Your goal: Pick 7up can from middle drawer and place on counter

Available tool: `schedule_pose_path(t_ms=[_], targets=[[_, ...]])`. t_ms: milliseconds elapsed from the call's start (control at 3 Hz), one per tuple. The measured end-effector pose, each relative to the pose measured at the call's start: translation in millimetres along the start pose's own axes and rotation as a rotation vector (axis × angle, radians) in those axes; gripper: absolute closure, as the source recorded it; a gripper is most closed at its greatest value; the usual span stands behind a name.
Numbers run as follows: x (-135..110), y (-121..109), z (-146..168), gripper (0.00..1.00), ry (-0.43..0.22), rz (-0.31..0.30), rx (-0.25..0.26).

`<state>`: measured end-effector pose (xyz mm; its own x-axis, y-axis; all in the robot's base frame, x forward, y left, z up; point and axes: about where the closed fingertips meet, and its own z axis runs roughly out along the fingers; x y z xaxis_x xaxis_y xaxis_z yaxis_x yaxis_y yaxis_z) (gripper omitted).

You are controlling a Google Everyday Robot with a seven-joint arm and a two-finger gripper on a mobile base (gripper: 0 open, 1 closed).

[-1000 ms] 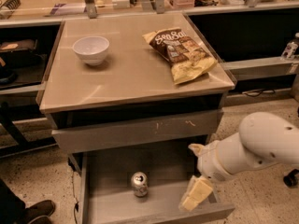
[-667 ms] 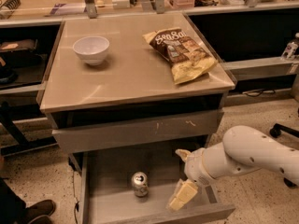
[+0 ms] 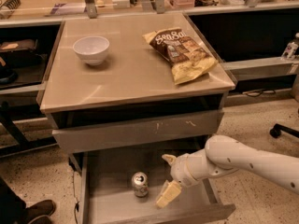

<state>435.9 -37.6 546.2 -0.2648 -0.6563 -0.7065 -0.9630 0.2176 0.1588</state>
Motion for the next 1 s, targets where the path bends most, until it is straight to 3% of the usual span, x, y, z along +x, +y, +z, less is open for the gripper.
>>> schedule_pose_path(t_ms=[667, 1000], targets=[[6, 0, 13, 0.0, -0.017, 0.014, -0.01], [5, -21, 39, 0.0, -0.06, -0.007, 0.025]])
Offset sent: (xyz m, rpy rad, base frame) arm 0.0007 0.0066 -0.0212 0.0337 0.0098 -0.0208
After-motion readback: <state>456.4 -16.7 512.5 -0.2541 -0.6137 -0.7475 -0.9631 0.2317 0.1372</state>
